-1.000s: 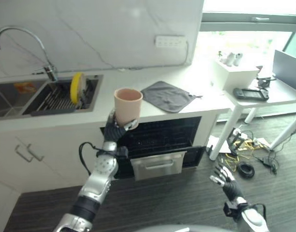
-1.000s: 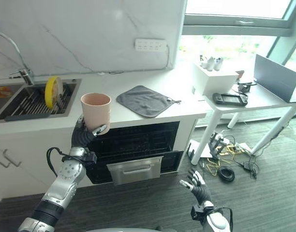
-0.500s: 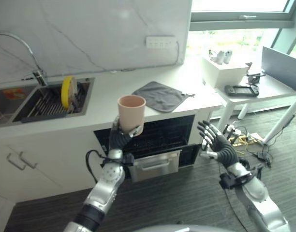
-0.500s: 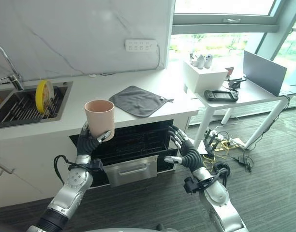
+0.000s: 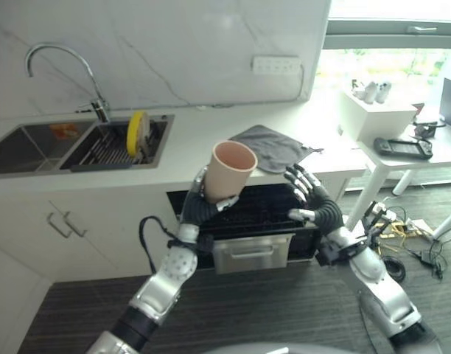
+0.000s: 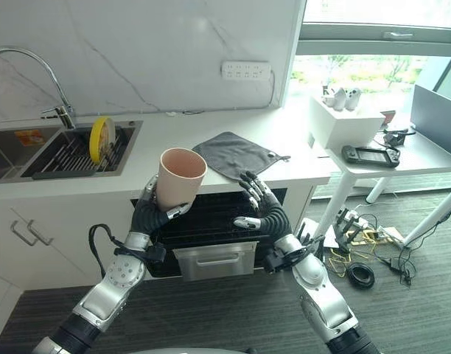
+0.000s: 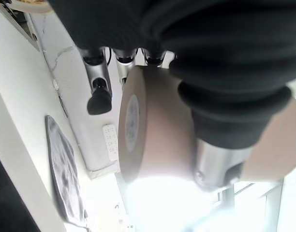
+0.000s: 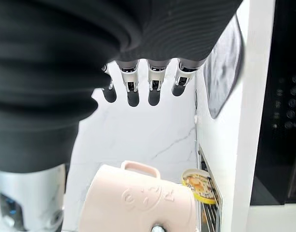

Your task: Place the dishes in the dishwasher.

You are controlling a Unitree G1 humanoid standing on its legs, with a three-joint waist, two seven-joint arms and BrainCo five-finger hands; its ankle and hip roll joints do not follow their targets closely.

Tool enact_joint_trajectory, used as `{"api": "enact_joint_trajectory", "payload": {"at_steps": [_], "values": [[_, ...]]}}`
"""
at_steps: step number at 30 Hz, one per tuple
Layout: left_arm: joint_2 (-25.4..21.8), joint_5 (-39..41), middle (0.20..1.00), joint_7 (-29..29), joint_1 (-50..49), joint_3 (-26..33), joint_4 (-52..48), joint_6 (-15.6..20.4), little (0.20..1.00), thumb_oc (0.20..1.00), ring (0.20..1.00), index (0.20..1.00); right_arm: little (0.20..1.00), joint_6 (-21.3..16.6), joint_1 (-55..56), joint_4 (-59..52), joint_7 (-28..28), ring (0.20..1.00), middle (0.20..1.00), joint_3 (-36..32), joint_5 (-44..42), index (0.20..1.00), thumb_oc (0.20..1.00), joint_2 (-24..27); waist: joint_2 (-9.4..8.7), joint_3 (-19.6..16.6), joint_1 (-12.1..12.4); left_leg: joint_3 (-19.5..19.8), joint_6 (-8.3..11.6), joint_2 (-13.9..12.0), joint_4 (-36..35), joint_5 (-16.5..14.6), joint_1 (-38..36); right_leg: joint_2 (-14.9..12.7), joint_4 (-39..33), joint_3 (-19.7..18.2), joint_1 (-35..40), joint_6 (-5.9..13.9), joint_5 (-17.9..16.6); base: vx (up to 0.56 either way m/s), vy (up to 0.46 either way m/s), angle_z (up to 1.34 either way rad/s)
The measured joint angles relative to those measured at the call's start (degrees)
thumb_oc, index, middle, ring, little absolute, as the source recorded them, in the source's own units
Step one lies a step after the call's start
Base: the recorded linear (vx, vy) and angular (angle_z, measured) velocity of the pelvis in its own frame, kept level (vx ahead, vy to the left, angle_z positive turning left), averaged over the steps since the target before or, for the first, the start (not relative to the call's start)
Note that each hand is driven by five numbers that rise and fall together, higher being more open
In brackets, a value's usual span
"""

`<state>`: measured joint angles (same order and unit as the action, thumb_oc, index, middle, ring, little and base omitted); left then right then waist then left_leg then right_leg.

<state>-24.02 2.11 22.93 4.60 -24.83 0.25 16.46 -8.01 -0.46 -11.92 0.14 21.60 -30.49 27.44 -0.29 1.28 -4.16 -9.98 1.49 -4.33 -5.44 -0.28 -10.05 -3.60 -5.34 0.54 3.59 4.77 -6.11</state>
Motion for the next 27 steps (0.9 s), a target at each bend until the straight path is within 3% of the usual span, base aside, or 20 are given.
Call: {"api": "enact_joint_trajectory", "payload": {"at_steps": [12, 27], "values": [[-0.60, -1.15, 0.200, -3.09, 3.13, -5.14, -2.53, 0.19, 0.200, 0.200, 0.200, 0.200, 1.000, 2.73, -7.96, -1.19, -3.21, 1.000, 1.000, 5.25, -0.65, 1.000, 1.000, -0.88, -0.04, 0.02, 0.12, 0.15, 0.33, -0.02, 0.03, 0.23, 0.21, 0.01, 0.02, 0.10, -0.16, -0.06, -0.05, -0.04, -0.014, 0.00], [-0.32, -0.95, 0.200, -3.64, 5.26, -6.29, -2.53, -0.83, 0.200, 0.200, 0.200, 0.200, 1.000, 3.98, -10.71, -1.17, -9.59, 1.000, 1.000, 6.38, 1.30, 1.000, 1.000, -1.76, 0.24, -0.04, 0.26, 0.39, 0.36, -0.07, 0.02, 0.25, 0.27, 0.00, 0.02, 0.38, -0.05, -0.18, -0.08, -0.03, -0.005, 0.01]]}}
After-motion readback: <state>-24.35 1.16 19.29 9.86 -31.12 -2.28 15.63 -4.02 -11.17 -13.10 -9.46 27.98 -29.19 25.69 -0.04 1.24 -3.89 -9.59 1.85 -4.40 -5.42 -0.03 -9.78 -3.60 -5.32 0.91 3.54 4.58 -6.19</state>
